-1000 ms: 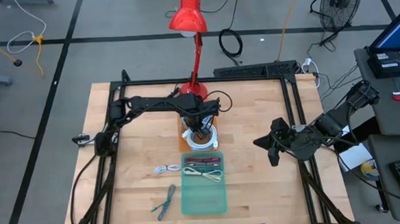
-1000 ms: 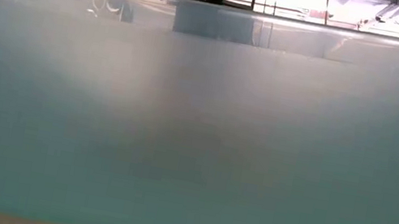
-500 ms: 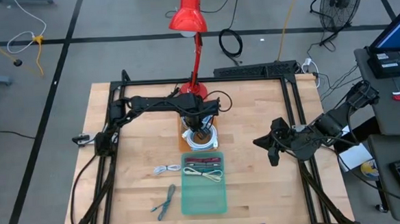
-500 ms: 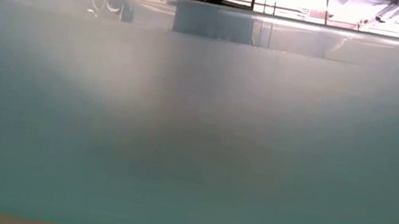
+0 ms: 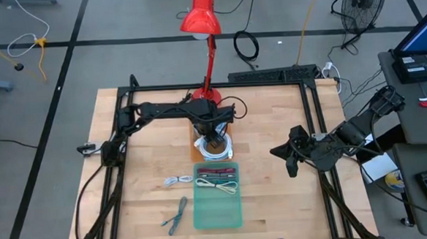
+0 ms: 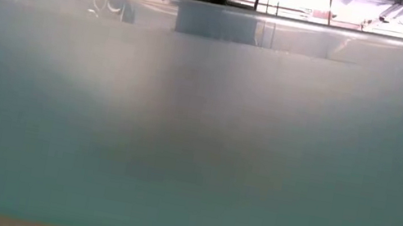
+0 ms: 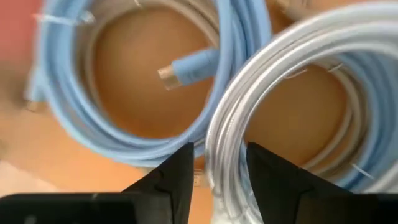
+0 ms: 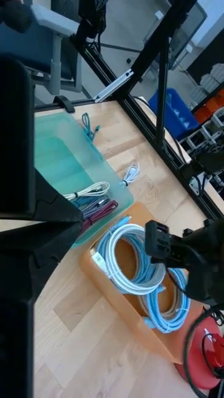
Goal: Sort cables
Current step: Put the white video cable into the orange bin
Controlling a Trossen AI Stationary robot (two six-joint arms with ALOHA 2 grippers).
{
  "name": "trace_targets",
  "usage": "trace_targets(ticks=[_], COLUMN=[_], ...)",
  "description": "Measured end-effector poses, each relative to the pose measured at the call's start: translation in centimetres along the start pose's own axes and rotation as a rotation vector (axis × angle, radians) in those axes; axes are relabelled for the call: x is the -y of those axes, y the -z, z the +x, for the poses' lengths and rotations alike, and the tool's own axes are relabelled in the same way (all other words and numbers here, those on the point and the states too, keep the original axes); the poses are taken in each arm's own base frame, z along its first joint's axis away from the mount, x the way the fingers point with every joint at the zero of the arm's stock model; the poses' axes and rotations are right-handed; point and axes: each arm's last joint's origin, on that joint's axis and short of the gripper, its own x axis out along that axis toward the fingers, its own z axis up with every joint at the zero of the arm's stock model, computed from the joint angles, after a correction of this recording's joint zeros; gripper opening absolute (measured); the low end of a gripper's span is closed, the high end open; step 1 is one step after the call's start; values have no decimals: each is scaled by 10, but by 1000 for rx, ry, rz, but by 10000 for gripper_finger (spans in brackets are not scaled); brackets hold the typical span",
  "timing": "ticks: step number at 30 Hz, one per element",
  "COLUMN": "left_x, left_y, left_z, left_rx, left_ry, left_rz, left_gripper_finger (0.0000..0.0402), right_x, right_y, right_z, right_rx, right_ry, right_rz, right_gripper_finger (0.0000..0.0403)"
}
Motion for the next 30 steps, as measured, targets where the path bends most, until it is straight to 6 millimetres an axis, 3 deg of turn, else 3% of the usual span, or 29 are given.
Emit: trace_targets(ticks=[7, 11, 13, 15, 16, 18, 24, 30], left_x=[5, 9, 13, 18, 21, 23, 19, 11], left_y=[-8, -16, -22, -27, -29, -34, -47, -39], left_z=[-40, -66, -72, -75, -75, -75, -60, -39], left_rx=[94, 174, 202, 217, 225, 249, 240, 120], left_ry=[9, 129, 263, 396, 448, 521, 701, 668], left_rz=[20, -7, -13, -1, 9, -1, -81, -154], left_gripper_finger=[151, 145, 121, 72, 39, 14, 2, 1], right_x=[0, 0, 0, 0, 0, 0, -2, -3], right_y=[0, 0, 0, 0, 0, 0, 2, 4], right_z=[0, 0, 0, 0, 0, 0, -1, -3], right_rx=[0, 0, 0, 0, 0, -3, -14, -18], right_ry=[0, 0, 0, 0, 0, -2, -15, -24], right_rz=[-3, -13, -15, -15, -15, -15, -22, -17], right_gripper_finger=[0, 0, 0, 0, 0, 0, 0, 0])
